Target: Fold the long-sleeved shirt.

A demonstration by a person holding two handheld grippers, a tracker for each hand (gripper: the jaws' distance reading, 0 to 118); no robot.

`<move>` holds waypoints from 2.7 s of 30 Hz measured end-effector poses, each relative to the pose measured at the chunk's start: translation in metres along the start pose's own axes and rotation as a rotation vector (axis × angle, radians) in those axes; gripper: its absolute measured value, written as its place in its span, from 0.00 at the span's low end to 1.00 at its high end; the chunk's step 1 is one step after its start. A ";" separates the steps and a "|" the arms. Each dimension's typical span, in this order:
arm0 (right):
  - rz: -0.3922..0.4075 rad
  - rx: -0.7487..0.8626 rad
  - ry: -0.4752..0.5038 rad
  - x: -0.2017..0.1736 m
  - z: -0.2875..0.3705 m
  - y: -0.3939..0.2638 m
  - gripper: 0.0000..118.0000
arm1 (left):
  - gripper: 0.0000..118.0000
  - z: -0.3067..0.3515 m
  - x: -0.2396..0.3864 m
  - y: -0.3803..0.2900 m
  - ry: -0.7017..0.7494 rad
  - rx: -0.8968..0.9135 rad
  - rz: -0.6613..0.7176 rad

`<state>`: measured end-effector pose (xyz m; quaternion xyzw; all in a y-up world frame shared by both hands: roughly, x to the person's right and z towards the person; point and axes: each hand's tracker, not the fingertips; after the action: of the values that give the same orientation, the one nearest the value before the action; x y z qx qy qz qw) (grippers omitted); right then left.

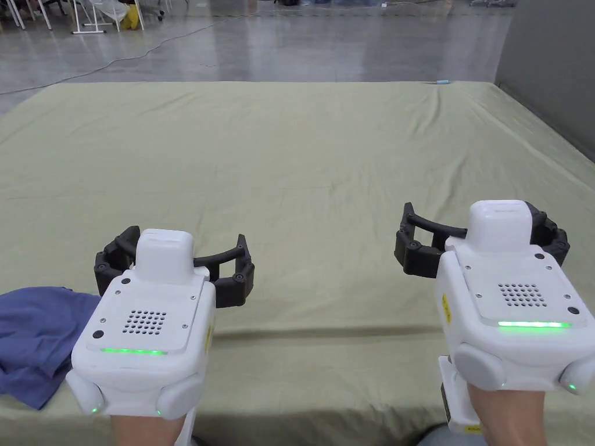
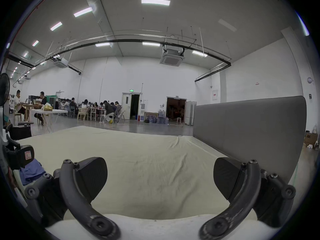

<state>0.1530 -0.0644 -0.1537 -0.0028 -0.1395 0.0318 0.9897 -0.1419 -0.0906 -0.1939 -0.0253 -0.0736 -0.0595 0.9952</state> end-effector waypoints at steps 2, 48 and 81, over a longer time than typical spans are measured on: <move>0.007 -0.001 0.003 -0.001 0.000 0.001 1.00 | 1.00 -0.002 0.000 0.001 0.007 -0.005 0.000; 0.019 -0.018 -0.009 0.000 0.002 0.004 1.00 | 1.00 0.001 -0.002 -0.001 -0.008 -0.032 0.039; 0.027 -0.033 0.004 -0.001 0.003 -0.008 1.00 | 1.00 0.004 0.004 -0.002 -0.018 -0.038 0.021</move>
<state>0.1517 -0.0722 -0.1507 -0.0210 -0.1379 0.0429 0.9893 -0.1391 -0.0927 -0.1892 -0.0455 -0.0809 -0.0502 0.9944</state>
